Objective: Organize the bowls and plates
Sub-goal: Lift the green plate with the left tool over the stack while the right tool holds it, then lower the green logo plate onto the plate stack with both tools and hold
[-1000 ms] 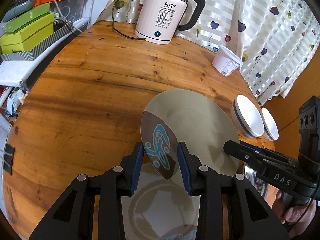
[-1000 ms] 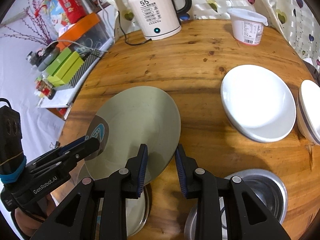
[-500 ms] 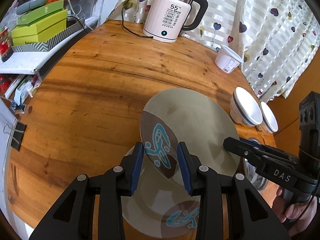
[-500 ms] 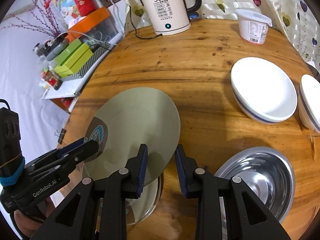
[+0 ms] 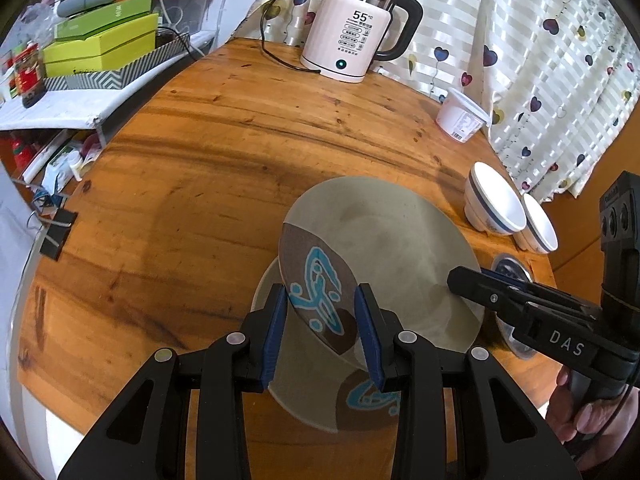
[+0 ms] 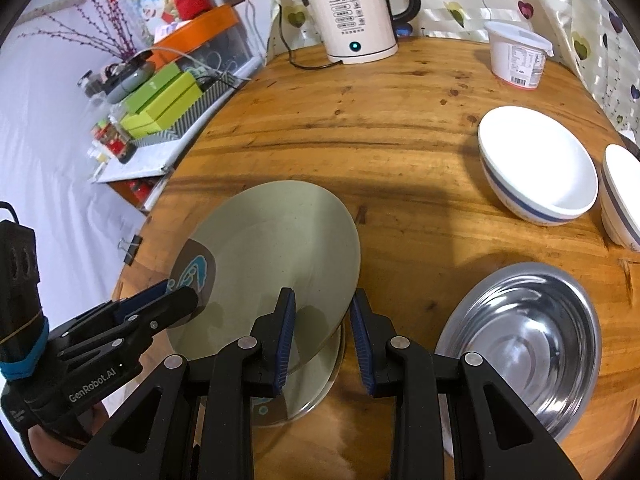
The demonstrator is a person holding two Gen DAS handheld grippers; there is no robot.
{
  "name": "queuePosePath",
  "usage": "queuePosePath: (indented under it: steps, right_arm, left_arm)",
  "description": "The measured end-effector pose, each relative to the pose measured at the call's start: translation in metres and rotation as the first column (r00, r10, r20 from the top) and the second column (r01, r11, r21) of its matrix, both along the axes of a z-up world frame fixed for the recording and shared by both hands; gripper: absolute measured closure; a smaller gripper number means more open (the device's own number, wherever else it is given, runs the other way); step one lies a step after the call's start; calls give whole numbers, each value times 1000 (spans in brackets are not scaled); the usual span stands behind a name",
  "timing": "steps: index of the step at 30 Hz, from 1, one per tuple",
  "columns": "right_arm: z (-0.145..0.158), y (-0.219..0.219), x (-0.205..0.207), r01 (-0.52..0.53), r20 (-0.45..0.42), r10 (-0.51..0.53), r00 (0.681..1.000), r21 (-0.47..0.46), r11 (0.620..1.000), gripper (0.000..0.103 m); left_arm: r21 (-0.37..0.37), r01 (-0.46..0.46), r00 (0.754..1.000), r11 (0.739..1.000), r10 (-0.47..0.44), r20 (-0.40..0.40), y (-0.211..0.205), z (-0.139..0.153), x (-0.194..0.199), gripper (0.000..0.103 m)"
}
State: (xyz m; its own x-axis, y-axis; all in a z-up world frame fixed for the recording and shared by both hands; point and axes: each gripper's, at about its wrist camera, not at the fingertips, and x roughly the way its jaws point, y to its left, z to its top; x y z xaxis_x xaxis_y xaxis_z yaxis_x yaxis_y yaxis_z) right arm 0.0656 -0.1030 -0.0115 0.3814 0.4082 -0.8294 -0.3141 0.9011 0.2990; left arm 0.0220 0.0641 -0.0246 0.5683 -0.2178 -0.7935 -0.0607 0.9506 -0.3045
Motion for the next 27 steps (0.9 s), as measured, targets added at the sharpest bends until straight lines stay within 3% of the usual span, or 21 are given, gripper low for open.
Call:
queuePosePath:
  steps: [27]
  right_arm:
    - [-21, 10, -25, -60, -5, 60, 998, -17, 998, 75]
  left_arm:
    - [29, -37, 999, 999, 37, -15, 0, -12, -32, 67]
